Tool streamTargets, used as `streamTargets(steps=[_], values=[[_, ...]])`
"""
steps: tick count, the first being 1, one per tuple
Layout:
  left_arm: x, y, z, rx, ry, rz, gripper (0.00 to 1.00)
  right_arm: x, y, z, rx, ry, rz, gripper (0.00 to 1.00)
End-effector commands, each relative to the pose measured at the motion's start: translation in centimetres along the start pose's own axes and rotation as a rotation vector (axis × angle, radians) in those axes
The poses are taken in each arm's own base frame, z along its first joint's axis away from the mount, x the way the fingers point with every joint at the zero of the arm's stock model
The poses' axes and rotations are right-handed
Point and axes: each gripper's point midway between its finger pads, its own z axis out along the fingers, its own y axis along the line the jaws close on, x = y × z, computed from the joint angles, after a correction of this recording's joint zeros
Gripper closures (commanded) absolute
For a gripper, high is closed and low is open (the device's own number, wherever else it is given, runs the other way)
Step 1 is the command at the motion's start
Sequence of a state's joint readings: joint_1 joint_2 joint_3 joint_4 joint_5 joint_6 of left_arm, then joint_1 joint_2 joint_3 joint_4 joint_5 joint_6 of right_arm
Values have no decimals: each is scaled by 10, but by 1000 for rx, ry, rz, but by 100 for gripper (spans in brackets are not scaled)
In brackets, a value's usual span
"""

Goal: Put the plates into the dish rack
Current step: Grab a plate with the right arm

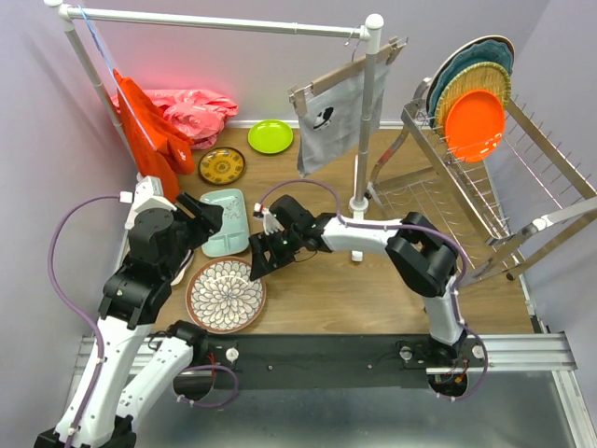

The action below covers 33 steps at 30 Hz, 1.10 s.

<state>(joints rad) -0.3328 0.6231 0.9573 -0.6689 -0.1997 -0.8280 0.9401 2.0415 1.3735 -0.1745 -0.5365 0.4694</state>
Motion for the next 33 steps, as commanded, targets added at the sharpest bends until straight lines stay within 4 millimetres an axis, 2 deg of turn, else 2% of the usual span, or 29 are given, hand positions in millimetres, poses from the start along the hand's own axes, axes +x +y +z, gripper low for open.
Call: streamTargets(steps=[1, 2, 4, 7, 12, 13, 16, 18, 20, 22, 23, 29, 30, 33], values=[[-11, 7, -10, -40, -44, -10, 31, -14, -4, 24, 24, -71, 91, 24], [-12, 6, -11, -34, -49, -10, 31, -11, -10, 29, 35, -65, 97, 29], [-14, 5, -12, -28, -54, -11, 31, -11, -11, 33, 27, -59, 98, 34], [-14, 2, -11, -15, -49, -3, 31, -3, -13, 40, 7, -31, 126, 48], [-12, 2, -12, -11, -43, 1, 31, 0, -8, 43, -37, -39, 155, 70], [-12, 2, -13, -9, -43, 1, 31, -1, -6, 41, -48, -41, 152, 75], [-11, 2, -14, -4, -46, -5, 31, -3, -1, 35, -63, -63, 139, 99], [-10, 0, -14, 13, -45, -6, 31, -3, 0, 30, -60, -75, 116, 100], [-10, -4, -15, 42, -47, -2, 31, -13, 13, 14, -74, -117, 69, 100], [-10, -8, -17, 73, -53, 2, 31, -15, 19, -2, -78, -138, 17, 100], [-9, -11, -16, 97, -56, 14, 31, -18, 32, -16, -106, -149, -13, 99], [-8, -32, -20, 248, -76, 93, 31, -16, 37, -66, -54, -158, -154, 99], [-8, -33, -19, 262, -77, 123, 30, -25, 45, -85, -45, -208, -229, 99], [-6, -39, -19, 305, -77, 184, 29, -28, 49, -115, 15, -267, -356, 99]])
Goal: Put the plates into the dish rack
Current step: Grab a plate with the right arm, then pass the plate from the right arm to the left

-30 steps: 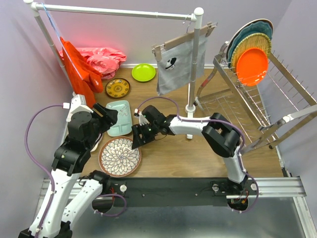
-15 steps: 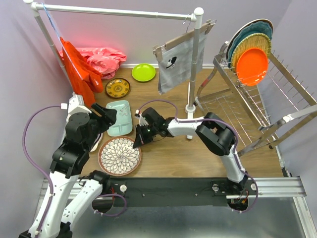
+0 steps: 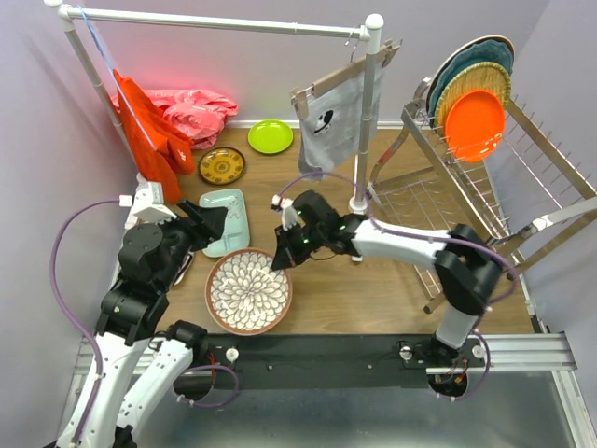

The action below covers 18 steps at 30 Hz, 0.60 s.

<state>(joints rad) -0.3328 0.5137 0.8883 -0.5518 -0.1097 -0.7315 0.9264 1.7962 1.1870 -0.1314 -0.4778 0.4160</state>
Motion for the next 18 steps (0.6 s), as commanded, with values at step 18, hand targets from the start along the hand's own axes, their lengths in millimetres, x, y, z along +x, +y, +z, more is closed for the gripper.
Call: streamTargets(steps=[18], values=[[36, -114, -36, 784, 195, 277, 22, -87, 21, -231, 301, -435, -290, 99]])
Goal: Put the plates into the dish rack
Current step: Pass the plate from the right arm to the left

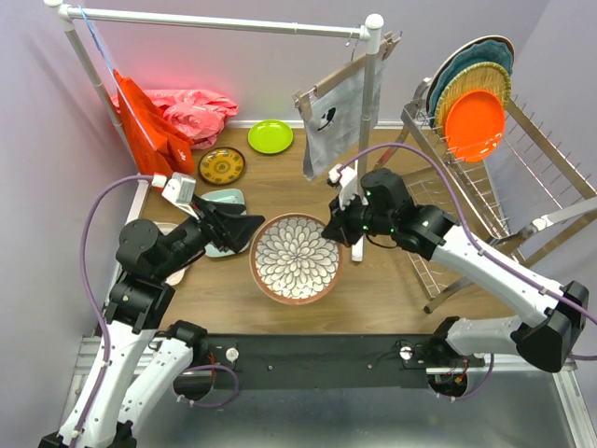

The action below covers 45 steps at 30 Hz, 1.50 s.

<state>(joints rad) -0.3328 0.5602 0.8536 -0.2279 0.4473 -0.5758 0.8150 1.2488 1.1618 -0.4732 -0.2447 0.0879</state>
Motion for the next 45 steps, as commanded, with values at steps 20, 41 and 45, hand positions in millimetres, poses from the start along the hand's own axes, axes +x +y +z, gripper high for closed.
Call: streamTargets(steps=[20, 41, 45], values=[[68, -9, 33, 329, 305, -30, 33, -115, -41, -111, 249, -381, 70, 100], [54, 11, 71, 160, 316, -226, 48, -137, -52, -127, 293, -462, 119, 100], [45, 17, 81, 92, 318, -221, 48, -146, -52, -128, 291, -480, 124, 99]])
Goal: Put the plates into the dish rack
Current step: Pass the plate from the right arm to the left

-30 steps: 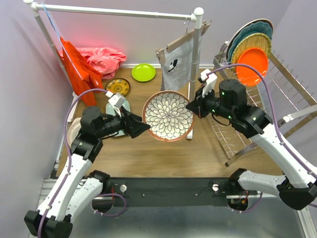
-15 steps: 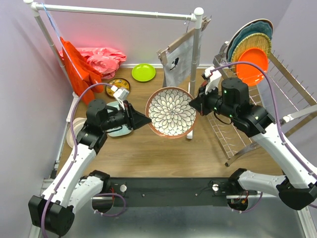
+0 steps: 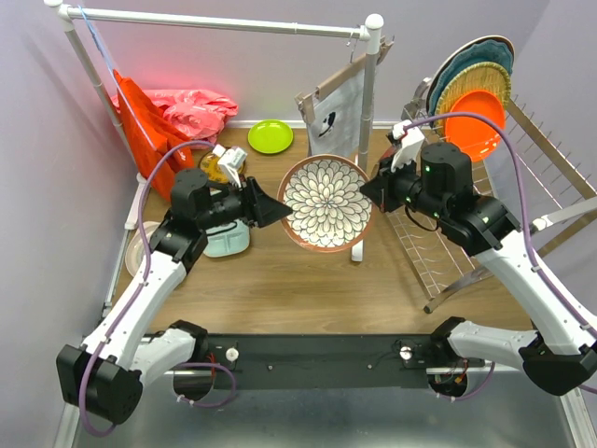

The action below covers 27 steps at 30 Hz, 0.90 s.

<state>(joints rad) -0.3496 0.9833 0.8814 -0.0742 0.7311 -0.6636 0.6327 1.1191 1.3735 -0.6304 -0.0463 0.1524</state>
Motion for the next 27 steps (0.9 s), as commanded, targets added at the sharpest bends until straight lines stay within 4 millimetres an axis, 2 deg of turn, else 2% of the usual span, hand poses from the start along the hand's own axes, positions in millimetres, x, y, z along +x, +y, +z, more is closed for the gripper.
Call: streamTargets(steps=[1, 2, 6, 11, 16, 20, 23, 26, 27], values=[[-19, 2, 5, -74, -16, 0, 47, -73, 15, -16, -52, -240, 55, 99], [-18, 11, 5, -126, -14, -11, 47, -75, 15, -17, -53, -243, 56, 99], [-19, 19, 5, -173, -6, -1, 47, -80, 13, -18, -47, -252, 69, 99], [-19, 12, 9, -145, 10, 4, 49, -81, 14, -16, -63, -250, 99, 99], [-29, 1, 13, -116, -2, 19, 55, -80, 18, -13, -92, -241, 115, 99], [-37, -12, 14, -82, -22, 28, 68, -79, 20, -12, -106, -237, 121, 99], [-43, -20, 13, -58, -40, 36, 98, -79, 21, -13, -113, -239, 125, 99], [-50, -26, 10, -59, -71, 58, 100, -82, 20, -16, -112, -248, 124, 99], [-54, -28, 8, -63, -86, 66, 100, -83, 20, -17, -111, -253, 119, 94]])
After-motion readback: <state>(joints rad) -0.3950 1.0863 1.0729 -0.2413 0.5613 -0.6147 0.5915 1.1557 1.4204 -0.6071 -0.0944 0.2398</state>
